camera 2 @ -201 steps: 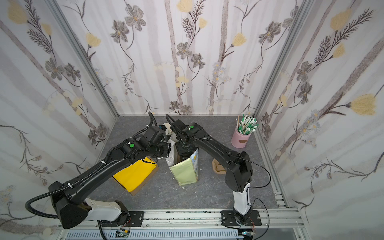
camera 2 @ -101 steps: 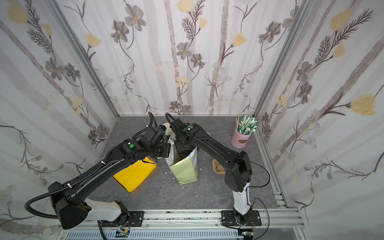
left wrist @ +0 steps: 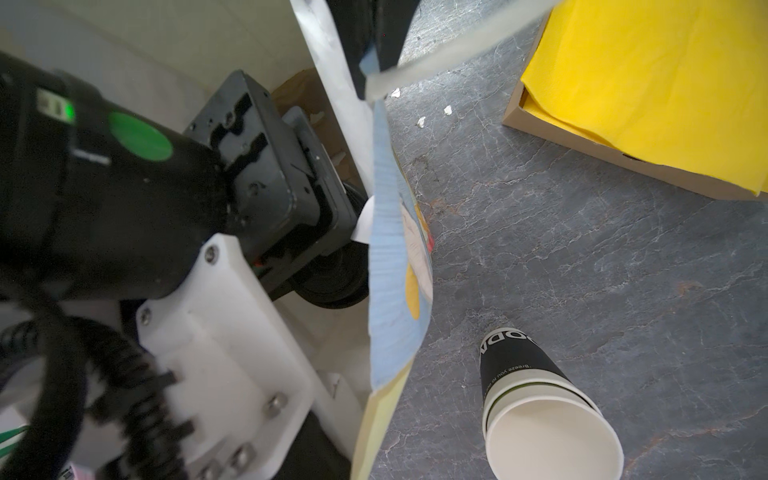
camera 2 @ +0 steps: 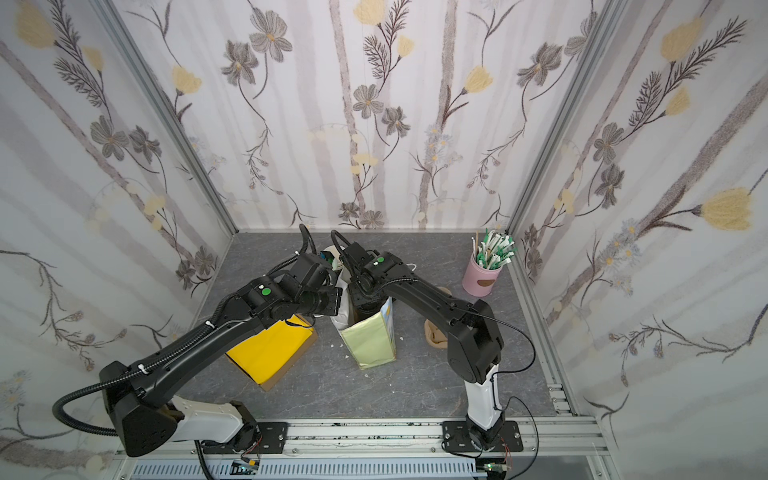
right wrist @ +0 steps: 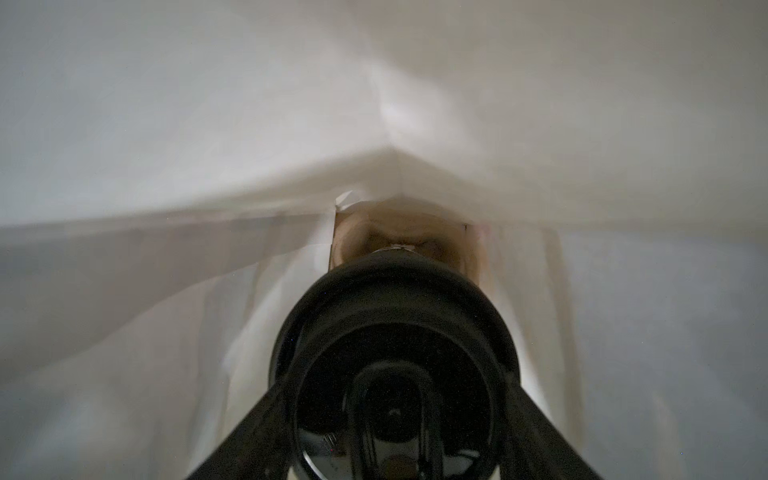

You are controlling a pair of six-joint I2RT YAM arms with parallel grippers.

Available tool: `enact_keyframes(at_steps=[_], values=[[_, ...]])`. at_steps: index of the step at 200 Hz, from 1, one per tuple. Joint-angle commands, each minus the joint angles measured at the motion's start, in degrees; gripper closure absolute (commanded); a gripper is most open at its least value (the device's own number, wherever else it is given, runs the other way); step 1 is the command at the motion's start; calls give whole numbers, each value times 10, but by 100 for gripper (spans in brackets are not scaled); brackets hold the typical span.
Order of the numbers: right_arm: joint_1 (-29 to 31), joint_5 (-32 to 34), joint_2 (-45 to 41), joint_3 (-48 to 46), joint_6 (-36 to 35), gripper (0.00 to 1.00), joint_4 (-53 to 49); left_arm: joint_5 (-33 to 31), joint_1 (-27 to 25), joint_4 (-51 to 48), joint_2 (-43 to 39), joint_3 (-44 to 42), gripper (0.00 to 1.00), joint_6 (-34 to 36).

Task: Pack the takeout coffee
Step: 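Press the cup deeper into the bag while the left gripper holds the bag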

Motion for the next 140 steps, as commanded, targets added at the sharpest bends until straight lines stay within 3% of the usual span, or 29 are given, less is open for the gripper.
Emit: enact_keyframes(at_steps=[1,140], values=[[1,11,2,-2,4,55,23,-13,0,-8,-6,-1,100,-1],[-1,23,10,-4,-5,55,54,-7,0,-9,-4,-4,100,-7]])
